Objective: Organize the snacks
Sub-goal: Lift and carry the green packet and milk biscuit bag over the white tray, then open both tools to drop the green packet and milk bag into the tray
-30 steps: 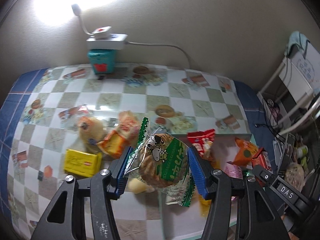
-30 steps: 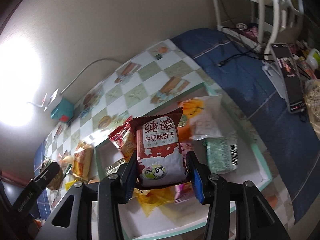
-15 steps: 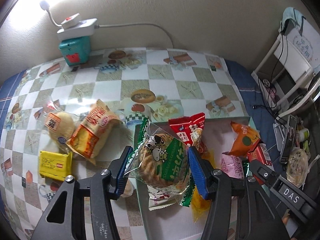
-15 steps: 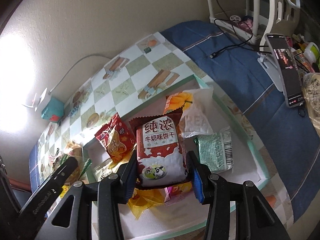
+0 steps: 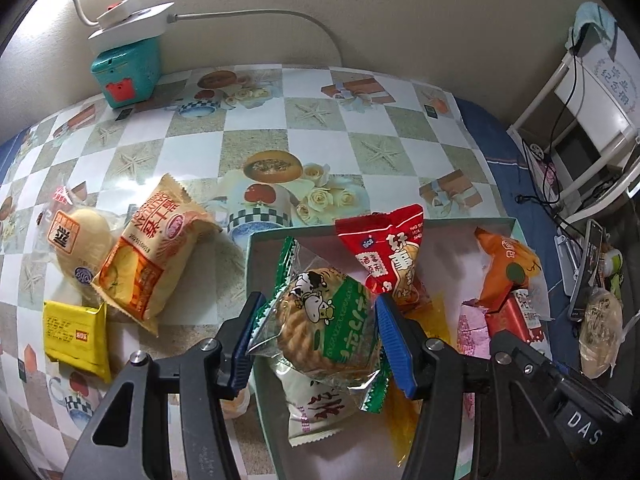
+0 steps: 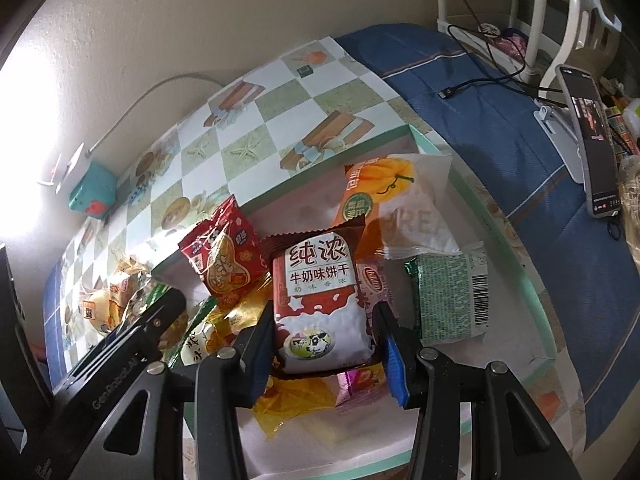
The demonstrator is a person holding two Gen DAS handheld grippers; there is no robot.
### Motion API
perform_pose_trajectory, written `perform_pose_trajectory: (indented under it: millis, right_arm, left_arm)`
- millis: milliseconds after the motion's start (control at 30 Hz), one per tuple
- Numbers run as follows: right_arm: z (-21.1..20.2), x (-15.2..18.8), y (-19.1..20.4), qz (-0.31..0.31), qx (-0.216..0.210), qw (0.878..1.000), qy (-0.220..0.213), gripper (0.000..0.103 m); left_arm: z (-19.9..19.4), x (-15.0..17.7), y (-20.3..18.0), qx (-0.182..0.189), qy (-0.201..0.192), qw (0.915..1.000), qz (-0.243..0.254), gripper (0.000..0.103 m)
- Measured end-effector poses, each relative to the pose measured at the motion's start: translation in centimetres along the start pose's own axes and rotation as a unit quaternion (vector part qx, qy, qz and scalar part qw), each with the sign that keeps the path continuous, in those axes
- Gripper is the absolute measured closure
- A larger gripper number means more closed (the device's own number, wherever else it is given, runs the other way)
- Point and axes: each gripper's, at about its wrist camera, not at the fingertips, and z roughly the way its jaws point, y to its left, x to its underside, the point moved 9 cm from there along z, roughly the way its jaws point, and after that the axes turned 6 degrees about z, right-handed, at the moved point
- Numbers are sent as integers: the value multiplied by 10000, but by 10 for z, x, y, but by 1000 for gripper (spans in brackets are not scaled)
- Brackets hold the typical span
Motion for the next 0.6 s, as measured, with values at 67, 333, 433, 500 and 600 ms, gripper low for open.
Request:
perform_pose_trajectory:
  millis: [67,333,433,500,600]
  right_arm:
    - [0,0,2,-46,13,10000,-5,53]
    - [2,2,7,-136,55,9999,16,53]
    - [2,2,7,-147,54,9999,11,53]
    - [2,2,7,-152,57,9999,12,52]
    - [3,2,8,-176,78,9998,14,52]
  left_arm:
    - [2,-1,-2,51,-24,10000,19,46]
    - [4,-3,-6,140,-106,9998,85,46]
    - [4,-3,-7,164,-130,9997,119,46]
    - [5,-3,-7,172,-114,9997,124,45]
    - [5,-2,-8,212,-76,9997,110,44]
